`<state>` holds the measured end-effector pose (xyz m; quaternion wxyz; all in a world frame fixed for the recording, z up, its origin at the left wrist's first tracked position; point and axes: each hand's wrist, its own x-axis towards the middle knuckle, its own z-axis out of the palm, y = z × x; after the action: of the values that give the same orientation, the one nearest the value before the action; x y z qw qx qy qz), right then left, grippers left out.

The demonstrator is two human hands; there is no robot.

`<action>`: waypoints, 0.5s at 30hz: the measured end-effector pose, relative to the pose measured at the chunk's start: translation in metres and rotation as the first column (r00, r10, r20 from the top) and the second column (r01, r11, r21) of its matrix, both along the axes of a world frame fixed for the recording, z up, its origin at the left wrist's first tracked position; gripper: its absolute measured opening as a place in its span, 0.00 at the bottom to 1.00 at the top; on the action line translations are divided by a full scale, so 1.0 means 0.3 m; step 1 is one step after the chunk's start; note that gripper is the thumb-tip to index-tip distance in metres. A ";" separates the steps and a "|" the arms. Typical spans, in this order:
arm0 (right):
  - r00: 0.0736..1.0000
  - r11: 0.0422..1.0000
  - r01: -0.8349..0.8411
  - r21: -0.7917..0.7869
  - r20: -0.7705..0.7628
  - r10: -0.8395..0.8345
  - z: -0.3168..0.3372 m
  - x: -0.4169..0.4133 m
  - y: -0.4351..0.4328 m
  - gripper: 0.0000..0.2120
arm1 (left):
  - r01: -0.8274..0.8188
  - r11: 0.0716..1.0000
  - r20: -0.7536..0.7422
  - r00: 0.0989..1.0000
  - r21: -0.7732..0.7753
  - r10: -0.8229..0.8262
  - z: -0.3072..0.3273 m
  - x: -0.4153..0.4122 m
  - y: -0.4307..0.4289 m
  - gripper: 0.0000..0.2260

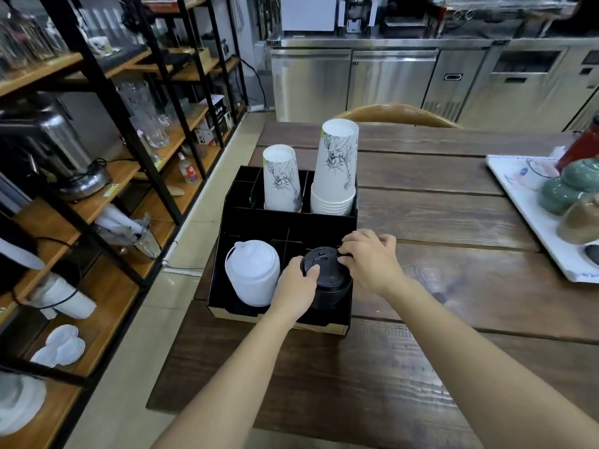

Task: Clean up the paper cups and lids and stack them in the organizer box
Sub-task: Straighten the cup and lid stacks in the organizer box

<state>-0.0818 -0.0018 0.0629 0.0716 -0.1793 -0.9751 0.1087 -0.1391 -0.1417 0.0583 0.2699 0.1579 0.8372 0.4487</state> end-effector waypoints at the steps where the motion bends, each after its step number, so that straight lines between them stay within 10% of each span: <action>1: 1.000 1.000 -0.004 0.010 0.003 0.004 0.001 0.002 0.001 0.12 | 0.013 1.000 0.001 1.000 -0.007 -0.013 0.000 -0.004 -0.004 0.16; 6: 1.000 1.000 0.017 -0.018 0.002 -0.017 0.032 -0.006 0.005 0.15 | -0.027 1.000 -0.034 0.999 0.003 0.027 0.026 -0.037 -0.036 0.19; 12: 0.989 0.997 -0.049 -0.058 -0.141 0.040 0.104 -0.083 -0.037 0.13 | -0.433 0.867 -0.247 0.837 0.246 0.488 0.077 -0.105 -0.118 0.12; 15: 0.985 0.988 -0.144 -0.054 -0.105 0.137 0.118 -0.149 -0.089 0.11 | -0.586 0.773 -0.085 0.781 0.244 0.619 0.056 -0.123 -0.151 0.16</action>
<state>-0.1265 -0.0285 0.0983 0.1073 -0.1064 -0.9767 0.1524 -0.1759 -0.1870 0.0751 0.0256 -0.0570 0.8117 0.5807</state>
